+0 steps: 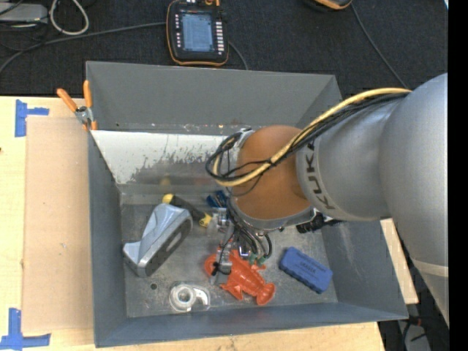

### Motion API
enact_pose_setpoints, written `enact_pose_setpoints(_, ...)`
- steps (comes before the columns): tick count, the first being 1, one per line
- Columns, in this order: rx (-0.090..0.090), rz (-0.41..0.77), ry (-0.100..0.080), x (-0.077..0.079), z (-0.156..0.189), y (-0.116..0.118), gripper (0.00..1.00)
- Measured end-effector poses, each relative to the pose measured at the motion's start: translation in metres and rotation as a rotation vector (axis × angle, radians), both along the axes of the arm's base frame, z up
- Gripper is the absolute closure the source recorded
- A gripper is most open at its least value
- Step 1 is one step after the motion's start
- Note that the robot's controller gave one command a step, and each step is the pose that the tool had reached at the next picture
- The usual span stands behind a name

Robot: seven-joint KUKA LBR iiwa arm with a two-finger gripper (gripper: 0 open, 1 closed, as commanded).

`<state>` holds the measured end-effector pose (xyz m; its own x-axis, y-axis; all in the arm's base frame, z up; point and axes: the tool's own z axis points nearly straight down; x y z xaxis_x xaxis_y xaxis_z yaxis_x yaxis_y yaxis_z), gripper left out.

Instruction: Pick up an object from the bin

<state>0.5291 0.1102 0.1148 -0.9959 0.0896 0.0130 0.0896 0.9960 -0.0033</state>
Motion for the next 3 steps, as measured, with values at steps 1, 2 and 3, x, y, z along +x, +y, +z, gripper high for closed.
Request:
enact_pose_setpoints(1,0.005,0.144,-0.003,-0.059,0.005,0.007,0.0)
enact_pose_setpoints(2,0.002,0.021,-0.002,0.009,-0.001,0.001,1.0)
enact_pose_setpoints(3,0.002,0.02,-0.002,0.009,0.0,0.001,1.0)
